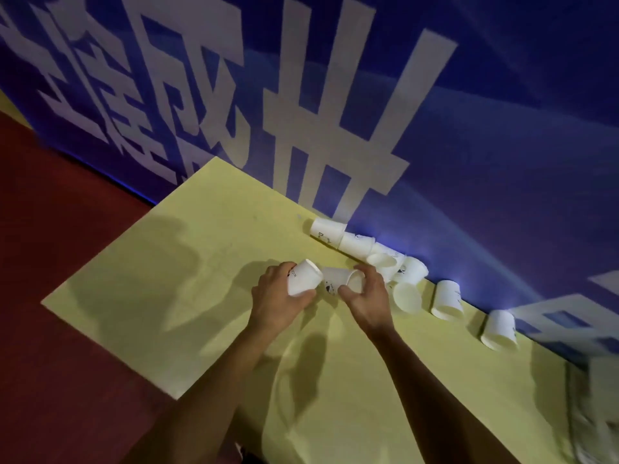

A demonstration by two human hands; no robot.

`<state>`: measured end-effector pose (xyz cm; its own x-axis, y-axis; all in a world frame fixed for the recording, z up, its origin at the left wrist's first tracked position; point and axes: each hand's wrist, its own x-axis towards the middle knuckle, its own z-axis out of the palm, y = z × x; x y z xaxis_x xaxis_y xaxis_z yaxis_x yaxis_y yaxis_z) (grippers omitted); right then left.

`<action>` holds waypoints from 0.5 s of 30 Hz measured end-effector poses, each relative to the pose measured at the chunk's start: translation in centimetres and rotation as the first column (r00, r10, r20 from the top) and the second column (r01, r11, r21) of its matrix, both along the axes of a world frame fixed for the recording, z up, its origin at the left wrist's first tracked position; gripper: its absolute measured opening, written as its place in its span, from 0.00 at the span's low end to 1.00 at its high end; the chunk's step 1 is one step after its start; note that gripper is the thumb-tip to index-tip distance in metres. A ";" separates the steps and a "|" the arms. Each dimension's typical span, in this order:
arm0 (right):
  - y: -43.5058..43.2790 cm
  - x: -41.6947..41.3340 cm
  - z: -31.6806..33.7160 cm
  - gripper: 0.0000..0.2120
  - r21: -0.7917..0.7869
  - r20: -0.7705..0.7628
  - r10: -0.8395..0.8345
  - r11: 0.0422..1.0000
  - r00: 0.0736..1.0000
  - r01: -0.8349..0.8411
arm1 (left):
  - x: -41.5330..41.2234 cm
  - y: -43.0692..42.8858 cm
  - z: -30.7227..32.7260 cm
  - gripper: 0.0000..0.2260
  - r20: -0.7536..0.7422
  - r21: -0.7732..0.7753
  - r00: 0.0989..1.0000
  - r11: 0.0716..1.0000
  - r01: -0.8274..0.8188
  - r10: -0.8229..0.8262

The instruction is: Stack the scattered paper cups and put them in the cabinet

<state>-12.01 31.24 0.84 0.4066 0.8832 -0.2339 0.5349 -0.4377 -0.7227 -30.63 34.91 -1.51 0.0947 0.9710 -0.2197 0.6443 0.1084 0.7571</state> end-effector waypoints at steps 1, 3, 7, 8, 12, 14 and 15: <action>-1.6 0.7 0.0 0.32 -0.003 -0.031 -0.021 1.000 0.999 0.021 | 1.1 -0.7 0.2 0.29 -0.001 0.003 1.000 1.000 0.016 -0.016; -5.0 2.4 -0.3 0.33 0.009 -0.129 -0.093 0.995 0.987 0.095 | 3.2 -2.4 0.6 0.29 -0.029 0.003 0.998 0.998 0.059 -0.059; -11.7 6.5 0.4 0.25 0.012 -0.384 -0.201 0.975 0.901 0.222 | 7.9 -6.8 1.4 0.28 -0.062 -0.030 0.984 0.985 0.167 -0.169; -13.5 7.7 0.5 0.25 0.017 -0.410 -0.209 0.971 0.888 0.237 | 9.2 -8.2 1.6 0.28 -0.052 -0.044 0.981 0.981 0.187 -0.189; -20.1 12.6 0.8 0.27 0.018 -0.413 -0.230 0.965 0.881 0.261 | 14.9 -14.3 2.4 0.29 -0.036 -0.079 0.964 0.963 0.259 -0.262; -23.0 15.0 0.8 0.27 0.041 -0.416 -0.237 0.960 0.878 0.278 | 17.6 -17.5 2.9 0.31 0.010 -0.095 0.958 0.953 0.287 -0.287; -24.8 16.3 1.1 0.27 0.051 -0.417 -0.237 0.958 0.878 0.283 | 19.1 -19.4 3.1 0.32 0.034 -0.094 0.956 0.952 0.292 -0.290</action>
<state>4.30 6.47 1.98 0.5160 0.7878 -0.3363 0.0660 -0.4280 -0.9014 -11.54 15.49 1.58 0.3753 0.8747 -0.3068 0.6438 -0.0078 0.7651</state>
